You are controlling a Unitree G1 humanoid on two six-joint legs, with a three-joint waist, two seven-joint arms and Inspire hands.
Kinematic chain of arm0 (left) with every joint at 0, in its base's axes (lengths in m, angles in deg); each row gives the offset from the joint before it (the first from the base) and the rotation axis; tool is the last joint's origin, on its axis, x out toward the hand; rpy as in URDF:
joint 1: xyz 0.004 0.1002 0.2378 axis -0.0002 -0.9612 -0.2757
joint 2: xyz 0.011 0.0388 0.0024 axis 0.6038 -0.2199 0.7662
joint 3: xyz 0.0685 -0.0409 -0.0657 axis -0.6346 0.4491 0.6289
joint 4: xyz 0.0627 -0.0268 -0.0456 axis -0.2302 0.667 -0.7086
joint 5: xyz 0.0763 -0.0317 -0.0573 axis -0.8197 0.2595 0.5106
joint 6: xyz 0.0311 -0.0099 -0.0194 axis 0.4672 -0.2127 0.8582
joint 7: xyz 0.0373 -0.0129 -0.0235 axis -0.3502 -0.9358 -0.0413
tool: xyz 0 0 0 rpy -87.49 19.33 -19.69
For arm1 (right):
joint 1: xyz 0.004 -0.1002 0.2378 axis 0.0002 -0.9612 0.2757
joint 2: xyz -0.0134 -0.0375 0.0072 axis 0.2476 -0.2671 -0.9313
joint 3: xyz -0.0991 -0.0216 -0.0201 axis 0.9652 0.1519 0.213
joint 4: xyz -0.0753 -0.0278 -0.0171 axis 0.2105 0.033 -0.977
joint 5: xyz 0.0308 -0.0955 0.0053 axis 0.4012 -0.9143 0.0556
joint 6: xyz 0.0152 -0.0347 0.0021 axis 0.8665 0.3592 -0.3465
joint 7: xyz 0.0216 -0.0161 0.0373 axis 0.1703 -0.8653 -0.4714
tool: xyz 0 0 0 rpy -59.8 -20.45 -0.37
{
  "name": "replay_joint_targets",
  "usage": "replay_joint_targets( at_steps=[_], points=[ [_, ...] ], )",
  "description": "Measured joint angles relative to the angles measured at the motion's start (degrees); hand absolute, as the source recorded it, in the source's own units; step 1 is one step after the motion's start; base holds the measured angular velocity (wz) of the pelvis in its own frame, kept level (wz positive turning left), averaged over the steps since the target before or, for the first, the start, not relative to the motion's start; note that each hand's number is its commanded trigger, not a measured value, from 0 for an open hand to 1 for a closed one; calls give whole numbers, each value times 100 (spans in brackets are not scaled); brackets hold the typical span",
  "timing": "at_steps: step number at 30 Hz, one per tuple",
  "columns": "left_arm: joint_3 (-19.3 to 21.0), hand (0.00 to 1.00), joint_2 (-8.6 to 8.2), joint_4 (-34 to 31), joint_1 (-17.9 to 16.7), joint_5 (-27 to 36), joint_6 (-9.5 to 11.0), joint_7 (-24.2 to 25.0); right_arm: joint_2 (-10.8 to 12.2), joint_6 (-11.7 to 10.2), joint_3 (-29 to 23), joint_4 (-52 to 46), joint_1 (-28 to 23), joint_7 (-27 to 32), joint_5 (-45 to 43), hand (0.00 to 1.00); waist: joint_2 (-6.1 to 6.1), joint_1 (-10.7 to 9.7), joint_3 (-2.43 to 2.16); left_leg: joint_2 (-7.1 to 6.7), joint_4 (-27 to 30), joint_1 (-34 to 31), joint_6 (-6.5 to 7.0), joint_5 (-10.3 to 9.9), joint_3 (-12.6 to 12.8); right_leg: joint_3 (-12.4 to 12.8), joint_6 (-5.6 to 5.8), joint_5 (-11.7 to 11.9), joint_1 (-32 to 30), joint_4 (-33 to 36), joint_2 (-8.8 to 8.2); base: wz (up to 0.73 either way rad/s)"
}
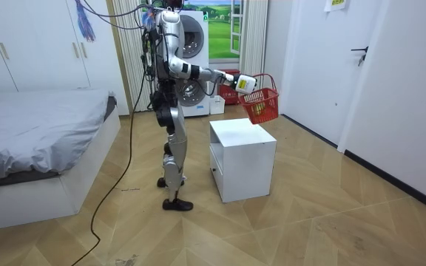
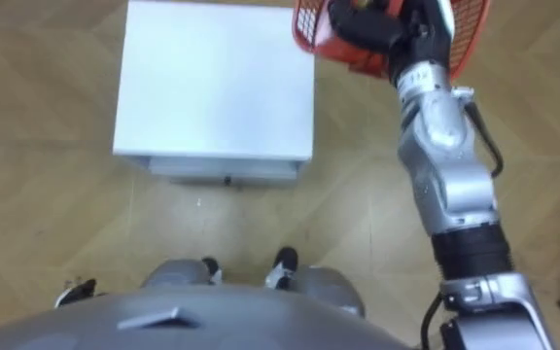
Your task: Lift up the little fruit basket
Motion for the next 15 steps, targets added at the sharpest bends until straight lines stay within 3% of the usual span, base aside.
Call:
replay_joint_targets(
  at_steps=[6, 9, 15],
  points=[
    [72, 0, 21, 95, -19, -152, -105, 158, 13, 71, -1, -243, -7, -145, 5, 100, -119, 55, 8, -118, -45, 80, 65, -37, 133, -11, 50, -68, 50, 19, -90, -3],
    [118, 0, 56, 113, -68, -267, -283, 257, 15, 191, 4, -326, -7, -366, 3, 100, -132, 100, 3, -156, 21, 81, 120, -66, 139, 1, 71, -92, 53, 99, -105, 1],
    [112, 0, 71, 83, -211, -267, -441, 357, 21, 380, 195, -350, -6, -556, 35, 100, -126, 253, 3, -201, 137, 63, 147, -86, 70, -6, 99, -128, 93, 213, -144, 6]
  ],
)
